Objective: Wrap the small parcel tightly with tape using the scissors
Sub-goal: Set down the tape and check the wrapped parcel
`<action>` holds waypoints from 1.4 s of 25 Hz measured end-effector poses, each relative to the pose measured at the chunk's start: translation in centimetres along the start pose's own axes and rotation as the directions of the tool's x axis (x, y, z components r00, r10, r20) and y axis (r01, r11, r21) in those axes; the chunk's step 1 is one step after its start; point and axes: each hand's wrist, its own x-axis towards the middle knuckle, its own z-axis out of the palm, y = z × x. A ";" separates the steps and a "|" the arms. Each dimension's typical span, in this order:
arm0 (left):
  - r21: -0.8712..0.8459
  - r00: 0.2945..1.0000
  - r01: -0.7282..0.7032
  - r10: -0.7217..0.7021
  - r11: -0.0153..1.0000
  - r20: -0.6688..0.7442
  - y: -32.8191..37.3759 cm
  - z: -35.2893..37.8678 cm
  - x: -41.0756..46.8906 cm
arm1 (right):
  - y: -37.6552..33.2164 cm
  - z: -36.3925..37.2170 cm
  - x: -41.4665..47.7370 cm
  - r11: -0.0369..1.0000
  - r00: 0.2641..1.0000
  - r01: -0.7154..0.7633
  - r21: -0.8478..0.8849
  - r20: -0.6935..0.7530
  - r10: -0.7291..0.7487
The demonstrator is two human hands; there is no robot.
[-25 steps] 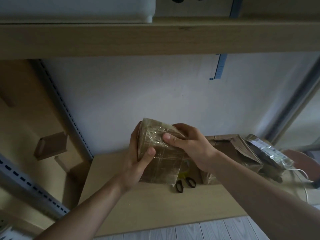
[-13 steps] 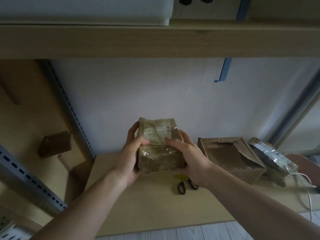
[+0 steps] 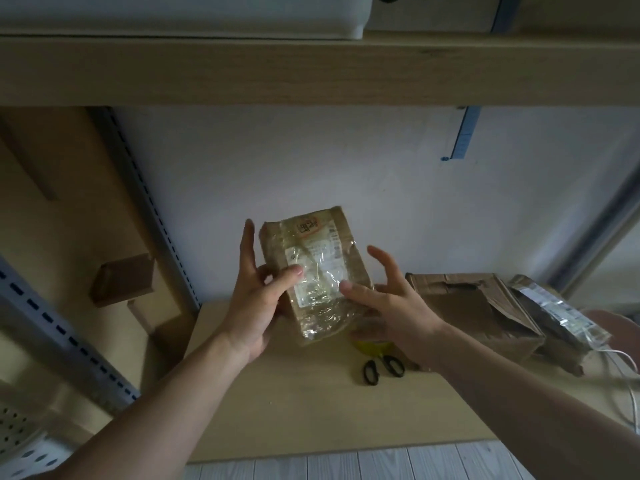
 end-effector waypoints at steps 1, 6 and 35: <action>0.010 1.000 0.000 0.000 1.000 -0.009 0.0 -0.3 0.1 | 0.0 -0.4 -0.1 0.999 0.999 -0.034 -0.032 0.020 0.034; 0.063 0.999 0.020 -0.019 0.998 -0.028 -0.4 -1.0 0.0 | 0.3 -0.2 -0.1 0.986 0.996 0.088 -0.143 0.039 -0.084; 0.623 0.923 0.385 -0.276 0.681 -0.268 -12.9 -4.0 2.5 | 12.3 -1.8 5.9 0.829 0.973 -0.164 -0.534 -0.227 0.046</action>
